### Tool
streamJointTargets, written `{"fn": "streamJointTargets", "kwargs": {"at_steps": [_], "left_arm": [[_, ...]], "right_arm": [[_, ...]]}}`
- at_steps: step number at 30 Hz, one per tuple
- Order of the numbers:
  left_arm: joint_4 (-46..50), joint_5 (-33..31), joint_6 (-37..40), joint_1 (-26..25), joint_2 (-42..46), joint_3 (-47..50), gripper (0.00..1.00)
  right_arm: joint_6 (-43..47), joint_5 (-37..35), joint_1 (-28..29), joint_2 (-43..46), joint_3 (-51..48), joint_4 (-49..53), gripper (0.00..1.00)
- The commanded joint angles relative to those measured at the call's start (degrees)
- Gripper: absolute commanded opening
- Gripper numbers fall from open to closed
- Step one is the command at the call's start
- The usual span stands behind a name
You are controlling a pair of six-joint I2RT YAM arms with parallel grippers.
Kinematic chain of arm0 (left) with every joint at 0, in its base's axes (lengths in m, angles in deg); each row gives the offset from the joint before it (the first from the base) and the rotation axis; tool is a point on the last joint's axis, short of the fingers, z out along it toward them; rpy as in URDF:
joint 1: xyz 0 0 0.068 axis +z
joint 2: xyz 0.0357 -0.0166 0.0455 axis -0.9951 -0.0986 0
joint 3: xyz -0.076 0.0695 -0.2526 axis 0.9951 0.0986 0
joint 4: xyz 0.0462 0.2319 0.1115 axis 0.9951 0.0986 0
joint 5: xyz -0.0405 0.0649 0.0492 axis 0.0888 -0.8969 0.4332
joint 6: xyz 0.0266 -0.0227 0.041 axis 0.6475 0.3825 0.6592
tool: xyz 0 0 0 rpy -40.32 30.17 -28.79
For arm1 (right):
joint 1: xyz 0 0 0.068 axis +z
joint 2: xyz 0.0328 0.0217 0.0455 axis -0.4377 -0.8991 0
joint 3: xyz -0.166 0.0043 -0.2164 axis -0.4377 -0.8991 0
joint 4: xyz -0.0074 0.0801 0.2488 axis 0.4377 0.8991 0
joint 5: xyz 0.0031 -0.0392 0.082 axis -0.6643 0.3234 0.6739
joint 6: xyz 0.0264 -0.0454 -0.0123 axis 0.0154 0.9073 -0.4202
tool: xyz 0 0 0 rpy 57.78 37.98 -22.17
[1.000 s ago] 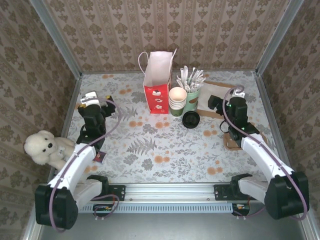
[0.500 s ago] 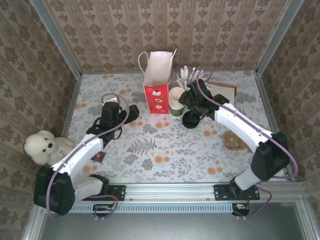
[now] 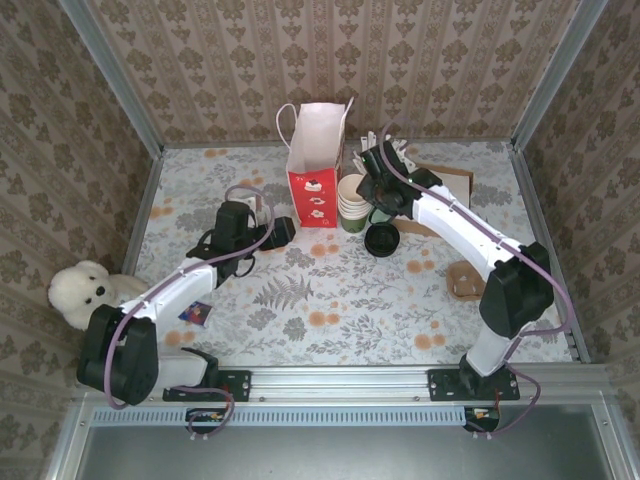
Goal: Pack the takeout coffee
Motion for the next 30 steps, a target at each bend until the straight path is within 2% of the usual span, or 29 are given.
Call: {"fn": "streamJointTargets", "kwargs": {"at_steps": [1, 4, 10, 23, 30], "left_arm": [[-3.73, 5.04, 1.65, -0.1, -0.81, -1.56, 1.0], [-4.49, 7.69, 1.67, -0.14, -2.23, -1.74, 1.0], [-5.21, 7.2, 1.56, -0.24, -3.32, -1.61, 1.0], [-6.45, 10.52, 2.62, -0.36, -6.79, -3.88, 1.0], [-6.7, 8.13, 0.22, -0.4, -11.22, -6.36, 1.0]], "right_arm": [[3.1, 0.3, 0.35, -2.94, 4.0, 4.23, 0.4], [4.27, -0.84, 0.41, -5.05, 6.62, 6.76, 0.37], [4.72, -2.26, 0.54, -5.75, 7.06, 7.26, 0.29], [6.65, -2.18, 1.11, -5.51, 8.14, 7.27, 0.0], [8.58, -1.44, 1.13, -3.95, 8.53, 6.37, 0.0]]}}
